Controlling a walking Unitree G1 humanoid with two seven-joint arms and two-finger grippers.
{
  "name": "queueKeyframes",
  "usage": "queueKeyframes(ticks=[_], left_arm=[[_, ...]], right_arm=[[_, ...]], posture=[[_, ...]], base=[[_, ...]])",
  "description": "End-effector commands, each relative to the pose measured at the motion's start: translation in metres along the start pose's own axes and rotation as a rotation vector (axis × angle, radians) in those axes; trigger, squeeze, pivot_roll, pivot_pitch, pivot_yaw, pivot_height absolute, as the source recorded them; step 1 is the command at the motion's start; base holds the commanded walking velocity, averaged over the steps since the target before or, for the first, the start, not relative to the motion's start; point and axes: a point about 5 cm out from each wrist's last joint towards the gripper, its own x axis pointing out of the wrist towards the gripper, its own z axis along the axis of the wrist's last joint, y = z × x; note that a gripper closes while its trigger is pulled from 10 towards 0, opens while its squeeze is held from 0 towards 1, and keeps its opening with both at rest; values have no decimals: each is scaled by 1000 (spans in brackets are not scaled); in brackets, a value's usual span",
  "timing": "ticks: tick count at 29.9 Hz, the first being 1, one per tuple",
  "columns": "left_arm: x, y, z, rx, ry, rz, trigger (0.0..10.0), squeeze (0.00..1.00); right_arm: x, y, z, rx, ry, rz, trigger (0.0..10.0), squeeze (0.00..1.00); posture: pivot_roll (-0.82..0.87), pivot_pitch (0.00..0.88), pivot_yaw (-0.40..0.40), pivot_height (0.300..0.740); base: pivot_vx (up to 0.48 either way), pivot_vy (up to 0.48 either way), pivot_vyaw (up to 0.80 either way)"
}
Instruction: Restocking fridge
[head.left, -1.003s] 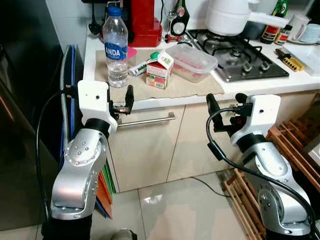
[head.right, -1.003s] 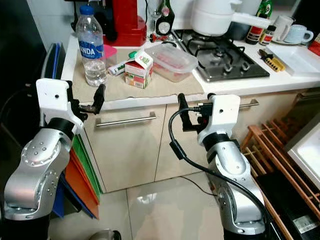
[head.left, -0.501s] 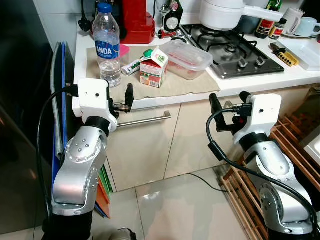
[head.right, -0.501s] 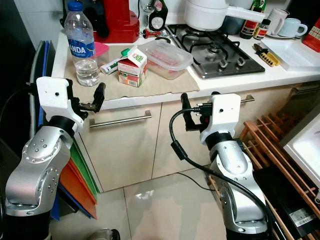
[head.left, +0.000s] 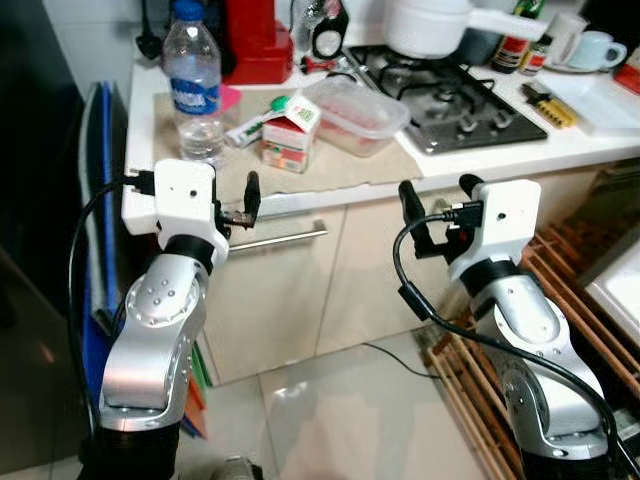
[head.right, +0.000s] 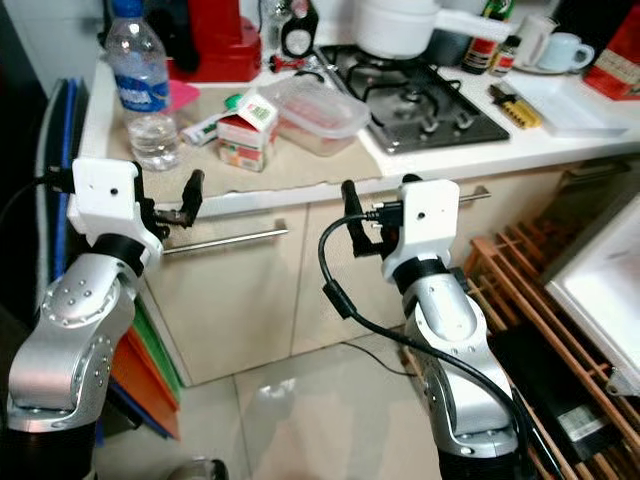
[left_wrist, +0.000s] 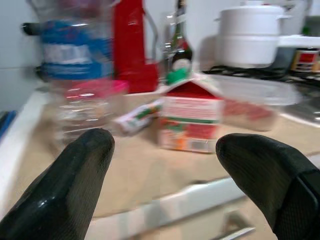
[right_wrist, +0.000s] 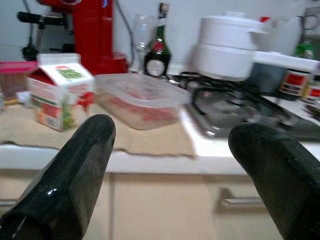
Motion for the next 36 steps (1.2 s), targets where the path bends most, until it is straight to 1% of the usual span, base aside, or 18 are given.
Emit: queueKeyframes(ticks=[1, 9, 12, 14, 15, 16, 17, 18, 21, 23, 25, 29, 31, 33, 36], left_arm=[[1, -6, 1, -3, -13, -20, 10000, 0], [0, -6, 2, 0, -13, -14, 10000, 0], [0, -6, 2, -14, -14, -11, 10000, 0], [-1, -4, 0, -45, 3, 6, 10000, 0], [1, -2, 2, -14, 3, 4, 10000, 0], [1, -2, 2, -14, 3, 4, 10000, 0], [2, -1, 2, 4, 7, 7, 10000, 0], [3, 0, 2, 6, 18, 13, 10000, 0], [4, 2, 10, -10, -17, -22, 10000, 0], [4, 2, 11, -7, -20, -23, 10000, 0], [3, 1, 13, 4, -26, -27, 10000, 0], [2, -3, 16, -1, -32, -51, 10000, 0], [2, -4, 16, 9, -32, -58, 10000, 0], [2, -6, 17, 39, -38, -87, 10000, 0], [2, -7, 19, 46, -41, -102, 10000, 0]], right_arm=[[-1, -5, 0, -15, -2, -19, 10000, 0], [-1, -7, -1, -21, 4, -22, 10000, 0], [0, -7, -1, -24, 6, -21, 10000, 0], [1, -7, -2, -23, 6, -20, 10000, 0], [2, -7, -2, -15, 4, -27, 10000, 0], [2, -7, -2, -15, 4, -27, 10000, 0], [2, -6, -3, -9, 5, -30, 10000, 0], [2, -6, -3, -5, 4, -32, 10000, 0], [2, -2, -6, -7, 13, -13, 10000, 0], [1, -2, -7, -8, 16, -17, 10000, 0], [1, -2, -9, -2, 24, -26, 10000, 0], [1, -1, -11, 1, 28, -24, 10000, 0], [1, -1, -11, 8, 26, -22, 10000, 0], [3, -1, -10, 33, 22, -31, 10000, 0], [4, -1, -10, 39, 20, -31, 10000, 0]], posture=[[-69, 52, -56, 740], [-58, 55, -70, 740], [-55, 55, -69, 740], [-45, 50, -64, 740], [-26, 43, -56, 740], [-26, 43, -56, 740], [-20, 40, -55, 740], [-9, 38, -51, 740], [12, 41, -50, 740], [21, 40, -51, 740], [28, 37, -54, 740], [34, 32, -57, 740], [34, 32, -57, 740], [38, 32, -54, 740], [38, 33, -51, 740]], base=[[0, -439, 0], [0, -426, 0], [0, 0, 0], [0, 0, 0], [0, 0, 0], [0, 0, 0], [0, 0, 0], [0, 0, 0], [0, 0, 0], [296, 0, 0], [337, 0, 800], [338, 0, 720], [337, 0, 0], [343, 0, 0], [342, 0, 0]])
